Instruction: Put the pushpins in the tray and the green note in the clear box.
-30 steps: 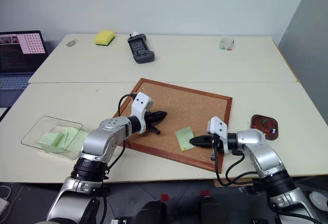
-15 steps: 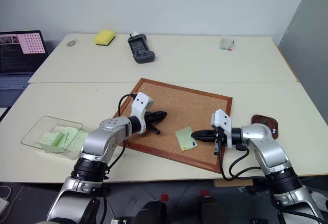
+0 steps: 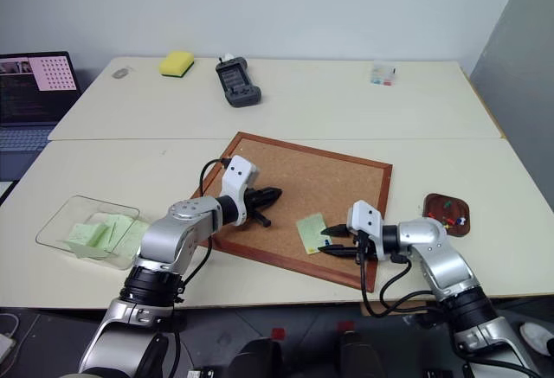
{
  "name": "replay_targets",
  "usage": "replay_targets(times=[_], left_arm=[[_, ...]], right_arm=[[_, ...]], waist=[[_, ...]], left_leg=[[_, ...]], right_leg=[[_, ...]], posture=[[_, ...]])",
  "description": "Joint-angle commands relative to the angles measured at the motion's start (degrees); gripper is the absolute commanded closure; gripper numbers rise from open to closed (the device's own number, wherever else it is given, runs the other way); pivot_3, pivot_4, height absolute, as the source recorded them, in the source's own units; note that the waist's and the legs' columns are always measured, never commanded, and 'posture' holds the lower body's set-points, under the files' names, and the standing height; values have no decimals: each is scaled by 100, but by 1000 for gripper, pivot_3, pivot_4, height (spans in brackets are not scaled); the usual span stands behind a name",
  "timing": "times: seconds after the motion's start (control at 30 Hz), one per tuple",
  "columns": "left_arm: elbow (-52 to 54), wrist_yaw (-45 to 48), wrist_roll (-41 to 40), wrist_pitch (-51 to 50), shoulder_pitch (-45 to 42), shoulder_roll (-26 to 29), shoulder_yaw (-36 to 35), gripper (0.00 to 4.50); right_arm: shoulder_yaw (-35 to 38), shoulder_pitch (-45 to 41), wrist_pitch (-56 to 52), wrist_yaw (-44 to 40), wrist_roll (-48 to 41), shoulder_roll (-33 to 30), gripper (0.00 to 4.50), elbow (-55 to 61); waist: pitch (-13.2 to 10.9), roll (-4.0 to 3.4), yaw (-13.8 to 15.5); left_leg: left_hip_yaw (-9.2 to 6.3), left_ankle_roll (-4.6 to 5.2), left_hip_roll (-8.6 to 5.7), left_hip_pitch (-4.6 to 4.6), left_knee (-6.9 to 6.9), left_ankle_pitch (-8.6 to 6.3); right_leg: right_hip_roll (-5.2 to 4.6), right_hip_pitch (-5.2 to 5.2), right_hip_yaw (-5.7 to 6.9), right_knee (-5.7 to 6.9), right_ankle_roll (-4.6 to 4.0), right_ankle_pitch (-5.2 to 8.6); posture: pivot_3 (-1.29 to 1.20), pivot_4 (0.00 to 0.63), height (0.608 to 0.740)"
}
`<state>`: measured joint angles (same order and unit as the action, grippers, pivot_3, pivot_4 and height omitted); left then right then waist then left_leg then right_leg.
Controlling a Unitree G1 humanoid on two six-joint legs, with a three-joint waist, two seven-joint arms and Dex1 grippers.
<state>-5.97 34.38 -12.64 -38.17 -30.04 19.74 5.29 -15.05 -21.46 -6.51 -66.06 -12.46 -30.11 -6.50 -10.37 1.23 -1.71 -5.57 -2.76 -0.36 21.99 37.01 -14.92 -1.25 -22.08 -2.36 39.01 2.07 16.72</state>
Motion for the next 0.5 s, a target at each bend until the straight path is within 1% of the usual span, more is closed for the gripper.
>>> replay_targets(times=[0.03,0.1,0.13,0.17,0.23,0.3,0.37,0.5], left_arm=[[230,-12,-27,-42,58,11,-11,4500],[226,-17,-26,-46,50,1,-13,4500],[214,-17,-25,-45,37,-3,-14,4500],[209,-17,-25,-46,28,-8,-13,4500],[205,-16,-24,-46,18,-13,-10,4500],[176,-8,-16,-34,-3,-13,-2,4500],[169,-1,-14,-32,-16,-13,3,4500],[109,22,0,-7,-56,-9,19,4500]], right_arm=[[79,-80,119,-39,-23,33,3222,2],[88,-60,127,-59,-34,22,3746,8],[92,-62,122,-63,-42,25,3810,6],[99,-62,115,-65,-53,29,4072,10],[111,-64,102,-72,-66,34,4450,18],[130,-79,105,-76,-80,43,4490,18],[255,-107,-75,-73,-298,81,4490,182],[543,-189,-717,5,-881,66,4490,934]], waist=[[0,0,0],[0,0,0],[0,0,0],[0,0,0],[0,0,-1],[0,0,-2],[0,0,-2],[-1,-2,-3]], left_leg=[[0,0,0,0,0,0],[-1,0,0,0,0,0],[-1,0,0,0,0,0],[-1,0,0,0,0,0],[-1,0,0,0,0,0],[0,1,0,0,1,0],[0,1,0,0,1,0],[-2,1,0,2,0,0]], right_leg=[[0,0,0,0,0,0],[0,0,0,0,0,0],[0,0,1,0,0,0],[0,0,1,0,0,0],[0,0,0,0,0,0],[0,0,0,1,0,0],[0,0,0,1,0,0],[0,-2,0,2,0,0]], posture=[[0,150,740],[0,150,740],[0,150,740],[0,150,740],[0,150,740],[0,150,740],[0,150,740],[0,150,740]])
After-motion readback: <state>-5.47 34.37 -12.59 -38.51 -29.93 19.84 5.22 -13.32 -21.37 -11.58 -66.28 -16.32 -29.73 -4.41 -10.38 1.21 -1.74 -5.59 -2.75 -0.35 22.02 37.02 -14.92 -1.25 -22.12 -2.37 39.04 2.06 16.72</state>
